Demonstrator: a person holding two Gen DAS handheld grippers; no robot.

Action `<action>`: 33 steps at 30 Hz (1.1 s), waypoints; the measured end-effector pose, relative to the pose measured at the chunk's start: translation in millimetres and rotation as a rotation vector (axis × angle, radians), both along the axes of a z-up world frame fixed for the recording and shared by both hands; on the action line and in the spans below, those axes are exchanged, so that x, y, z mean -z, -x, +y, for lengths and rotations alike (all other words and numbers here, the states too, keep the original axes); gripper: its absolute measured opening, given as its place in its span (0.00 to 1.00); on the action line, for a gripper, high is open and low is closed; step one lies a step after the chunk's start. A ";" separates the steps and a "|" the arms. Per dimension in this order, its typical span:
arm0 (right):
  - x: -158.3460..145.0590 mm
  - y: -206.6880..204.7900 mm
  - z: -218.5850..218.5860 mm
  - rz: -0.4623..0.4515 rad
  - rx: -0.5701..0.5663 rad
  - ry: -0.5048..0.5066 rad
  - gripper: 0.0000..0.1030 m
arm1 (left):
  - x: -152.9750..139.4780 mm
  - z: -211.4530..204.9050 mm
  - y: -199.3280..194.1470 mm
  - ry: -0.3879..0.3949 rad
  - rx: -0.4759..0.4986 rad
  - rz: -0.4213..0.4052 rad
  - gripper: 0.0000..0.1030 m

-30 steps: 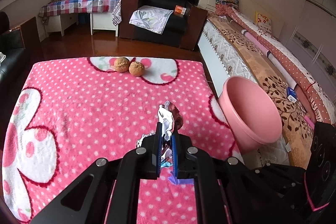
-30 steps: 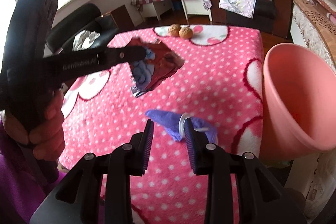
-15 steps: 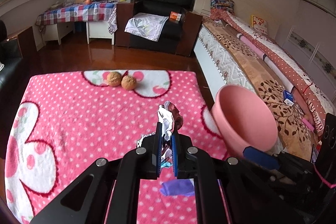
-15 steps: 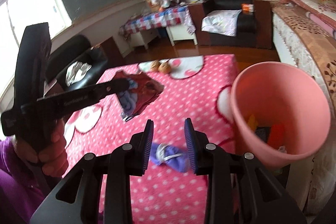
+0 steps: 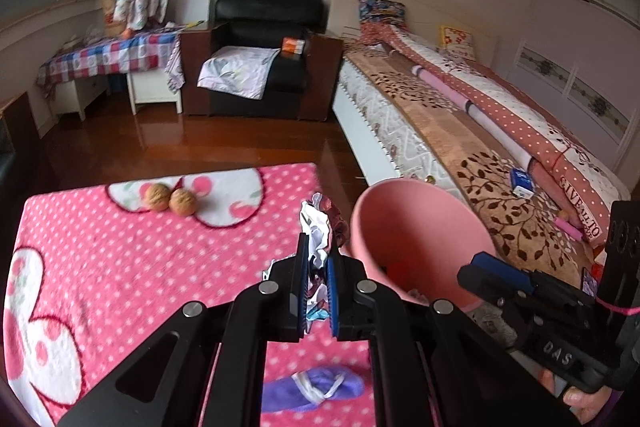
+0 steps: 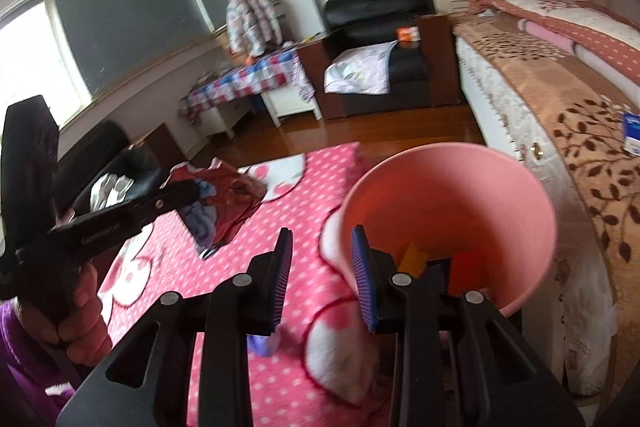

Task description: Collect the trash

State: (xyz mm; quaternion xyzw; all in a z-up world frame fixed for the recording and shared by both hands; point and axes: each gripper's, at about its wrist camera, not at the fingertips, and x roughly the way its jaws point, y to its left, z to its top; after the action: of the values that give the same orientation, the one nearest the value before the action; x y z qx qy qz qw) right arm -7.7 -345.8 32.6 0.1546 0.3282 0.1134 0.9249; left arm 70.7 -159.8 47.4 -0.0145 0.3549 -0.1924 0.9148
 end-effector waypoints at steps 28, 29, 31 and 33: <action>31.8 -0.9 -89.7 0.034 0.292 -0.020 0.30 | 28.7 -134.6 -26.2 -0.072 0.246 0.016 0.07; 33.0 -1.3 -90.5 0.036 0.294 -0.018 0.30 | 32.9 -138.2 -27.7 -0.077 0.250 0.026 0.07; 36.1 -2.4 -91.0 0.041 0.300 -0.006 0.30 | 38.2 -140.8 -29.4 -0.086 0.253 0.037 0.07; 38.9 -2.8 -91.0 0.048 0.303 0.000 0.30 | 44.6 -144.0 -31.9 -0.094 0.257 0.051 0.07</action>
State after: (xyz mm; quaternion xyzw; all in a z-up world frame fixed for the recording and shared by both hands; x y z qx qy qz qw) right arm -4.9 -436.8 -6.4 0.2050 0.3229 -0.0313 0.9234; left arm 102.5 -303.9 2.8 0.0689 0.3855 -0.2907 0.8730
